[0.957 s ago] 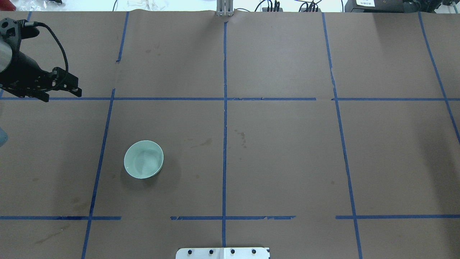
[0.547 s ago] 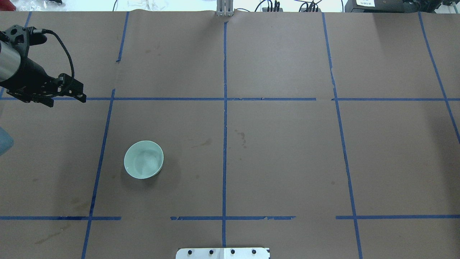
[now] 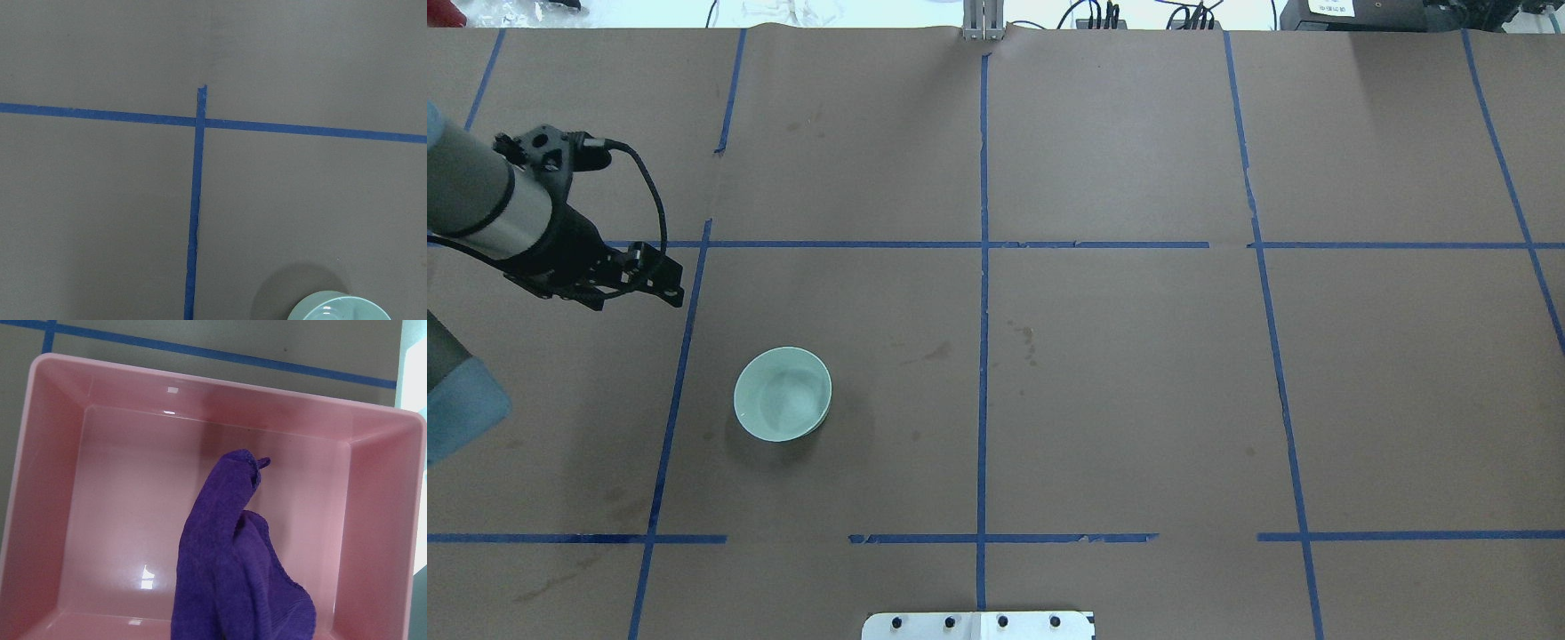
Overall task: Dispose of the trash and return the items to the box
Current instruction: 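Grasp the rim of the pale green bowl with the left gripper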
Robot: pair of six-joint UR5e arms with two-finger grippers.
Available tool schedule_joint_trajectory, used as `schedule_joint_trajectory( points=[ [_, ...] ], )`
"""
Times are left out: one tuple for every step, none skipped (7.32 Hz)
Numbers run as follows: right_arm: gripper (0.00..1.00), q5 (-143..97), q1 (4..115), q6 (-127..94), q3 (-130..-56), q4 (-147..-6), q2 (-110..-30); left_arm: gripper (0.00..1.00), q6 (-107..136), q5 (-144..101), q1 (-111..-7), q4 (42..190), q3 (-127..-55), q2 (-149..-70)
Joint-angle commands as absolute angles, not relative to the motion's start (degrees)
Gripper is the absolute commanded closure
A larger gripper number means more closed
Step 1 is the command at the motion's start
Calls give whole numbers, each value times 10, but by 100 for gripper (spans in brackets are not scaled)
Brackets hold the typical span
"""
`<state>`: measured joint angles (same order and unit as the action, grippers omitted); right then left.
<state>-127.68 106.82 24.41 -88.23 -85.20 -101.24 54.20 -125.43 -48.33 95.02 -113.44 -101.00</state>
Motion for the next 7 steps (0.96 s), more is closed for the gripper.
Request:
schedule_joint_trajectory(
  points=[
    [1,-1279,1066,240,-867,-849,-1013,0,571,-1235,-406,979,-1099,-1013],
    [0,-1284,1065,243,-866,-848,-1013,1,577,-1235,-399,1018,-1074,-1015],
    [0,-1304,1065,243,-869,-843,-1013,1,590,-1234,-380,1036,-1055,-1026],
    [0,-1332,1060,238,-872,-819,-1011,2,606,-1228,-368,1036,-1051,-1042],
    [0,-1355,1040,219,-900,-803,-1011,7,617,-1223,-351,1037,-1044,-1043],
    [0,-1359,1014,167,-940,-804,-1011,21,620,-1199,-339,1037,-1037,-1047],
    [0,-1371,980,110,-977,-804,-1012,56,620,-1194,-338,1038,-1037,-1047]
  ],
)
